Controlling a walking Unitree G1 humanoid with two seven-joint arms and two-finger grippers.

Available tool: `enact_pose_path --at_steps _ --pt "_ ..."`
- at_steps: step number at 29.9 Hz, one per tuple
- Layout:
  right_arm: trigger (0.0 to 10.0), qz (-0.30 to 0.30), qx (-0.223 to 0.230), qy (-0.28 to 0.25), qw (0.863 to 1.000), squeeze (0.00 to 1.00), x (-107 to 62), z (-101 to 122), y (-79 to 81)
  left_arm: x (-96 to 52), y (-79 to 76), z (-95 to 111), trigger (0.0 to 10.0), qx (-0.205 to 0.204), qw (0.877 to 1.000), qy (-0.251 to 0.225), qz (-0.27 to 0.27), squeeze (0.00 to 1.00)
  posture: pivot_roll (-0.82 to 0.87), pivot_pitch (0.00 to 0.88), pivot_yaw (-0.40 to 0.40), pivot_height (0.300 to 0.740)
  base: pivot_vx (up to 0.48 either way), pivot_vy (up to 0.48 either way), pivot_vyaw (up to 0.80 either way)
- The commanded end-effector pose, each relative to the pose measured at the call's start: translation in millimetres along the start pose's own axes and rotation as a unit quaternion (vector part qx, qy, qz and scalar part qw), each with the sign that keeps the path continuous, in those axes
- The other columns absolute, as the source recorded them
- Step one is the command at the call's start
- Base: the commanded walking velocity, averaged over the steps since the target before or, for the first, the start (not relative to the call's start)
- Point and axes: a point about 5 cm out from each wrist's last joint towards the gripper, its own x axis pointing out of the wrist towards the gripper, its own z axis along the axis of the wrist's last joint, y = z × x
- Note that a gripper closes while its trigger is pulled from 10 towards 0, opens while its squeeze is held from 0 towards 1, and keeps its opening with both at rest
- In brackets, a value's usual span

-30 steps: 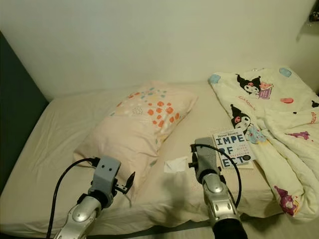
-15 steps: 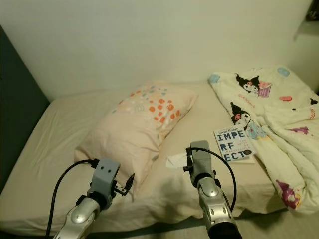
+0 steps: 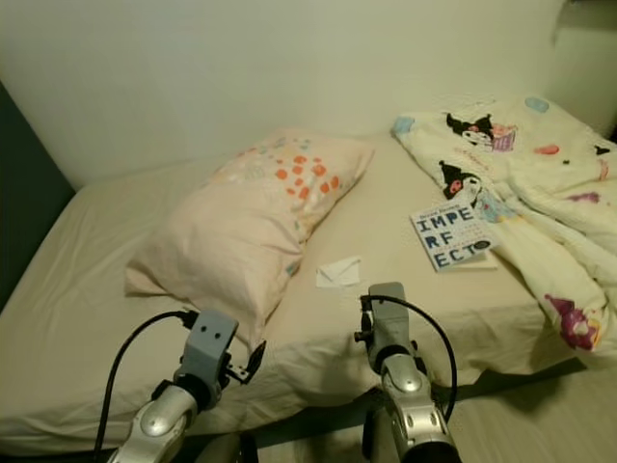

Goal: Clean up the room

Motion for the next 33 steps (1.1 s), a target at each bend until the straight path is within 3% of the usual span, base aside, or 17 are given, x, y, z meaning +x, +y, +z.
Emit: enact_pose_path --at_steps 1,8,13,14,17,18,21,23,29,33 --pt "10.0 -0.001 0.007 0.000 1.000 0.00 -0.8 -2 1.7 -3.6 0.3 -2 10.0 0.011 1.000 0.004 -0.006 0.00 -0.05 0.094 0.055 0.593 0.000 0.000 0.00" --pt "10.0 0.007 0.007 -0.014 1.000 0.00 4.0 7 4.5 -8.9 4.7 3 10.0 0.019 1.000 -0.001 -0.012 0.00 -0.04 0.143 0.057 0.573 0.000 0.000 0.00" --pt "10.0 0.009 -0.020 -0.026 0.999 0.00 23.3 31 -0.2 -19.2 23.6 13 10.0 0.078 0.997 -0.015 -0.021 0.00 -0.01 0.236 0.054 0.573 0.000 0.000 0.00" --pt "10.0 0.014 -0.020 -0.031 0.999 0.79 30.0 39 -2.0 -24.4 27.1 21 10.0 0.085 0.995 -0.029 -0.032 0.00 0.00 0.263 0.050 0.573 0.000 0.000 0.00" --pt "10.0 0.017 -0.019 -0.033 0.999 0.79 33.9 45 -3.2 -28.5 28.8 26 10.0 0.088 0.995 -0.040 -0.040 0.00 0.01 0.273 0.048 0.573 0.000 0.000 0.00" --pt "10.0 0.023 -0.019 -0.036 0.999 1.00 38.3 52 -3.9 -33.3 30.3 33 10.0 0.088 0.993 -0.054 -0.049 0.00 0.03 0.307 0.040 0.573 0.000 0.000 0.00" --pt "10.0 0.037 -0.020 -0.050 0.998 1.00 44.7 66 -4.0 -42.3 31.9 49 10.0 0.091 0.990 -0.083 -0.061 0.00 0.06 0.346 0.031 0.573 0.000 0.000 0.00" --pt "10.0 0.053 -0.025 -0.071 0.996 1.00 50.9 84 -3.0 -54.0 33.3 69 10.0 0.105 0.986 -0.113 -0.070 0.00 0.12 0.392 0.022 0.573 0.000 0.000 0.00" --pt "10.0 0.064 -0.020 -0.080 0.994 1.00 54.5 95 -1.2 -62.7 34.4 83 10.0 0.106 0.984 -0.130 -0.064 0.00 0.16 0.418 0.018 0.573 0.000 0.000 0.00" --pt "10.0 0.077 -0.021 -0.088 0.993 1.00 57.9 106 3.3 -76.3 31.7 98 10.0 0.106 0.982 -0.145 -0.063 0.00 0.21 0.442 0.012 0.573 0.000 0.000 0.00"
